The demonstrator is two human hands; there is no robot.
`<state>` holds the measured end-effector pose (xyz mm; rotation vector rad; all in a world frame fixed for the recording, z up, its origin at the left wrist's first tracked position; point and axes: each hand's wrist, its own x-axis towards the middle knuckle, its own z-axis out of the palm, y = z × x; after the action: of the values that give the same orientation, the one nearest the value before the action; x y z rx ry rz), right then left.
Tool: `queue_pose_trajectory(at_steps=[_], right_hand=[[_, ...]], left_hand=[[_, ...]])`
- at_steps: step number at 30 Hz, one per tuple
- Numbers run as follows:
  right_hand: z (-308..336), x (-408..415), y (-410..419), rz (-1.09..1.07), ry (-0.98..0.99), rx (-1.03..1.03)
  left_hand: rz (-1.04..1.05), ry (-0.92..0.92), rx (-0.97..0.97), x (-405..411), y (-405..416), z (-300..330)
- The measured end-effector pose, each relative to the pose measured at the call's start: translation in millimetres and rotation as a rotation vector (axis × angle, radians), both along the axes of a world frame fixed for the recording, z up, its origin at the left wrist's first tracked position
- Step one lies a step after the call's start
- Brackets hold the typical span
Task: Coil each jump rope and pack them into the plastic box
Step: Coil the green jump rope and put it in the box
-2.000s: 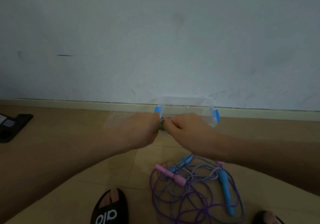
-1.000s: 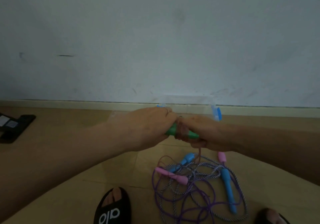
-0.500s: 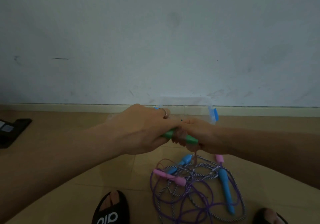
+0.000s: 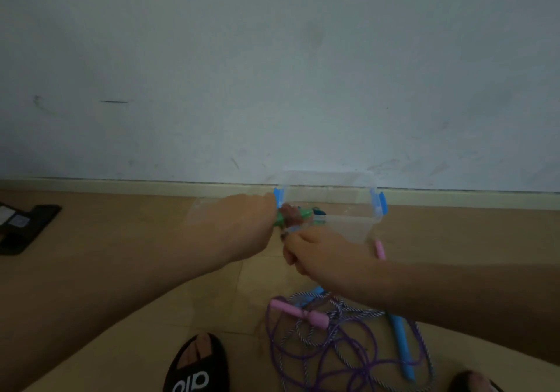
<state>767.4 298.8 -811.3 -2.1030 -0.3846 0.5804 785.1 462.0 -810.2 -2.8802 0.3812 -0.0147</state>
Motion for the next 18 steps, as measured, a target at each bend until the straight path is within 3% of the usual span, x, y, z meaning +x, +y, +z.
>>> queue_pose_trajectory(at_steps=[5,10,15,18], right_hand=[[11,28,-7,0.046,-0.322,-0.109],[26,51,-13,0.071,-0.434,-0.02],[22,70,-21,0.1,-0.403,-0.051],[9,74,-25,0.071,-0.275,-0.024]], left_hand=[[-0.044,0.045,-0.025,-3,-1,2],[-0.127,0.073,0.052,-10,-9,9],[-0.277,0.039,0.011,-20,-26,25],[-0.313,0.003,-0.135,-24,-31,41]])
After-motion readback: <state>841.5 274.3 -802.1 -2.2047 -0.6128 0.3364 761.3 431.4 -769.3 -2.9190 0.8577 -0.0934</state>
